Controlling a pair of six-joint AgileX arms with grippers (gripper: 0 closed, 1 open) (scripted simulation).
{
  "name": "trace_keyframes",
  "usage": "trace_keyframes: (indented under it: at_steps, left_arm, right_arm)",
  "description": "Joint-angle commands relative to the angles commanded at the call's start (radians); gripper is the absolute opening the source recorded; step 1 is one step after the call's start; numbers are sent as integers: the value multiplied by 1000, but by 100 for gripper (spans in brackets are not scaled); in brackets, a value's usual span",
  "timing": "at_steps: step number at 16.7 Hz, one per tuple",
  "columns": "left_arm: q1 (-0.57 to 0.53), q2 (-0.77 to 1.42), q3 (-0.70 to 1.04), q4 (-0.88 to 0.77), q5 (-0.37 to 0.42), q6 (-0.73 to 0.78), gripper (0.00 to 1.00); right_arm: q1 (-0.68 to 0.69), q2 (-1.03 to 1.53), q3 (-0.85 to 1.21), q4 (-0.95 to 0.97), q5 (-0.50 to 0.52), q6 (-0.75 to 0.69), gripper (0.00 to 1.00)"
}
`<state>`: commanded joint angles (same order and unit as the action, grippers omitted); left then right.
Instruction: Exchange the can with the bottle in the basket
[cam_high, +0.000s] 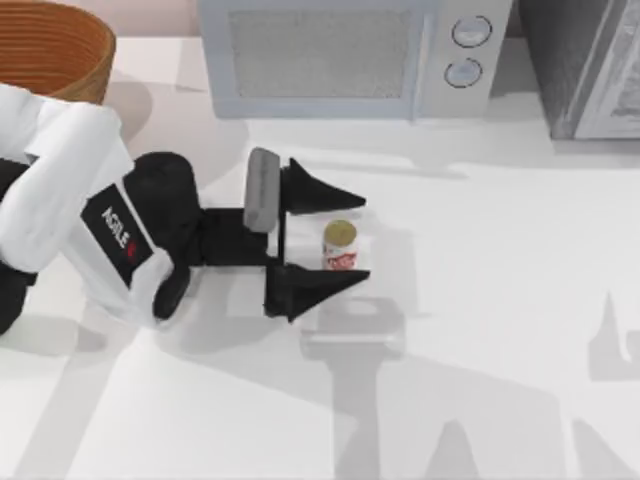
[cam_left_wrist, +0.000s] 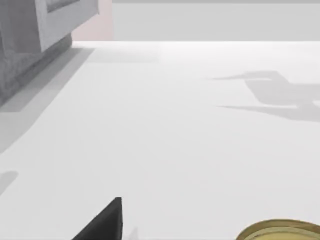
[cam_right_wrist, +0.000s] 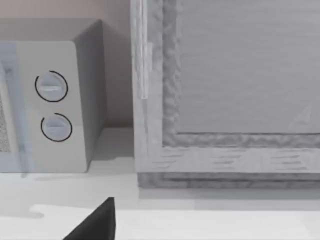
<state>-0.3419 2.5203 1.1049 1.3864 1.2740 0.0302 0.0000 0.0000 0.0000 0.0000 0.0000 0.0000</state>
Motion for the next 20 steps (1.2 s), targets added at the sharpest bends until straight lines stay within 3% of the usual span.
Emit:
trace_keyframes:
  at_steps: [3, 7, 12, 20]
  left_arm:
    - [14, -30, -24, -29, -26, -7, 100]
    - [78, -218, -134, -178, -157, -17, 100]
    - [176, -687, -341, -458, -413, -10, 100]
    - [299, -1717, -737, -968, -881, -5, 100]
  right_arm:
    - [0, 0, 0, 0, 0, 0, 100]
    - [0, 0, 0, 0, 0, 0, 100]
    - [0, 0, 0, 0, 0, 0, 100]
    - [0, 0, 0, 0, 0, 0, 100]
